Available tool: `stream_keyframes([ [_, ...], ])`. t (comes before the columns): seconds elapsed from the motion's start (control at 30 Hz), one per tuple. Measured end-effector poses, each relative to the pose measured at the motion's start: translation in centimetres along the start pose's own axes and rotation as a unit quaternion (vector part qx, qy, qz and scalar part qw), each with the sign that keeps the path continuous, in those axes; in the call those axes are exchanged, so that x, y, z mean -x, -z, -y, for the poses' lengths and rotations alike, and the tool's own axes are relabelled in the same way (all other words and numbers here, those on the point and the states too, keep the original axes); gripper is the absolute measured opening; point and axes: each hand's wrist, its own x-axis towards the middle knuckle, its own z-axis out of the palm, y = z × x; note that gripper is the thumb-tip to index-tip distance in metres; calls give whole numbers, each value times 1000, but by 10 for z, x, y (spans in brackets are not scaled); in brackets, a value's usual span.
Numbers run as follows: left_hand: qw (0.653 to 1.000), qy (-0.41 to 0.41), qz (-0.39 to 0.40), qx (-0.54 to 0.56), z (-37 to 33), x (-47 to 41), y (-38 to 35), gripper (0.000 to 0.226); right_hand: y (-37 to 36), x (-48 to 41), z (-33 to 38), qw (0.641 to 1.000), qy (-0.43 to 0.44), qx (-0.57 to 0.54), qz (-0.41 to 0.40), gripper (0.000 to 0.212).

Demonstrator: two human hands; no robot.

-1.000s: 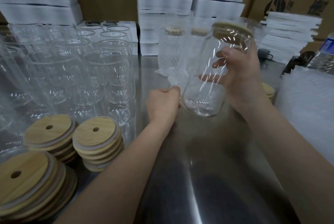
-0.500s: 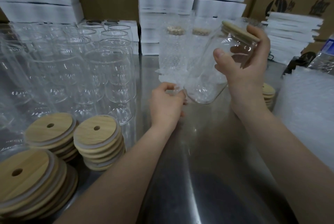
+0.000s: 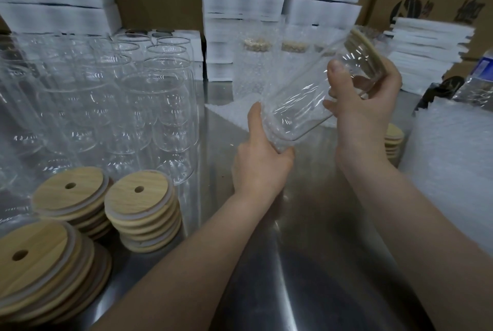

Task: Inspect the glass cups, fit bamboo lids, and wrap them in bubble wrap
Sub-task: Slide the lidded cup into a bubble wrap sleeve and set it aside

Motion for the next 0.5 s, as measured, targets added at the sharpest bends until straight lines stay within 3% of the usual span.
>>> stream_keyframes([
  [0.23,969,45,18,241,2,-3,1,72,-3,0,-2,996,-76,-34,-25,71],
  [0.5,975,13,-23,220,2,-6,2,94,-9,9,-1,995,-92,-27,-25,65],
])
